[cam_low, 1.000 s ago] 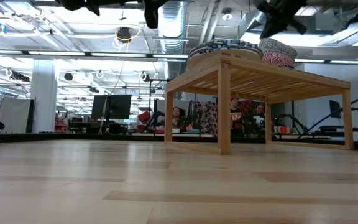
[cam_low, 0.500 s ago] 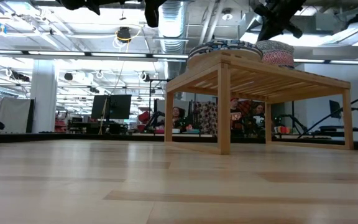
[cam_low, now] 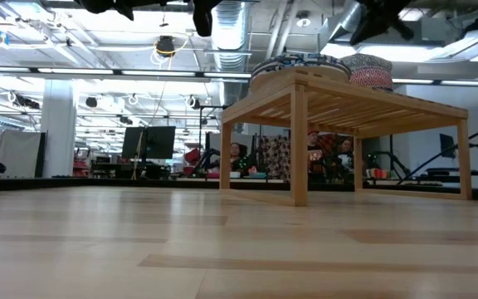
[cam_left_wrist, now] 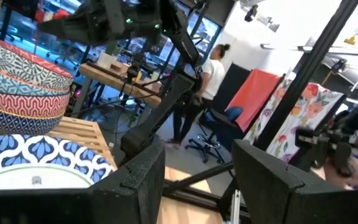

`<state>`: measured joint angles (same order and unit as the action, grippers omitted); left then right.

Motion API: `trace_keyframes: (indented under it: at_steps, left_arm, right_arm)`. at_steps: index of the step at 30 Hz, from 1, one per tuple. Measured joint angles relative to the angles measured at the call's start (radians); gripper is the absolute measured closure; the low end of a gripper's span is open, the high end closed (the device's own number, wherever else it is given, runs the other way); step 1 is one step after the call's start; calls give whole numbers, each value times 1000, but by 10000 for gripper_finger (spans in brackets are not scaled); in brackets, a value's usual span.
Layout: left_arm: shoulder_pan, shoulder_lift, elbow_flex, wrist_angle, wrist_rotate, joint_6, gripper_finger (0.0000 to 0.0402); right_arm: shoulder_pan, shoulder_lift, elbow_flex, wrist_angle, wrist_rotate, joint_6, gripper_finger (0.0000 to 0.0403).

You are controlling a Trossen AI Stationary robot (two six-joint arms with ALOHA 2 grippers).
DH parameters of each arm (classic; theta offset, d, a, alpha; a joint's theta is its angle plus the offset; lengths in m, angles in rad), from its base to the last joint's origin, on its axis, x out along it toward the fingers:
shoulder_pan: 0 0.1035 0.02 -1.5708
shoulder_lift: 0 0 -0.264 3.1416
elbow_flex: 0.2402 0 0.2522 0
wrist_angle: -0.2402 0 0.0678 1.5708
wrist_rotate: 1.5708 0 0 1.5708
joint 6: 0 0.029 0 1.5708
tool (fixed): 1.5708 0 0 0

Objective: Place and stack bowls onto a shelf
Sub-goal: Stack the white pattern bowl on top of the white pattern bowl on the shelf

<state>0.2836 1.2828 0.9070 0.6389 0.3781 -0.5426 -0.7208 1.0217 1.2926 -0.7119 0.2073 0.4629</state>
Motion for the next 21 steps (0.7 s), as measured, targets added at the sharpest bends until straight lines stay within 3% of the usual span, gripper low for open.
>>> trace_keyframes:
  at_steps: [4, 9, 13, 17, 21]
  left_arm:
    - [47, -51, 0, -7, 37, 0, 231]
    - [115, -156, 1, -62, 25, 33, 231]
    - [125, -252, 2, -223, -39, 103, 231]
    - [72, -336, 2, -395, -126, 170, 249]
    - [-43, -381, 2, -512, -259, 218, 302]
  right_arm:
    - [1, -81, 0, -1, -48, -46, 385]
    - [2, -160, 0, 7, -256, -114, 383]
    - [51, -203, 0, 9, -408, -133, 381]
    - [173, -214, 0, 10, -420, -135, 382]
    - [321, -204, 0, 31, -389, -153, 382]
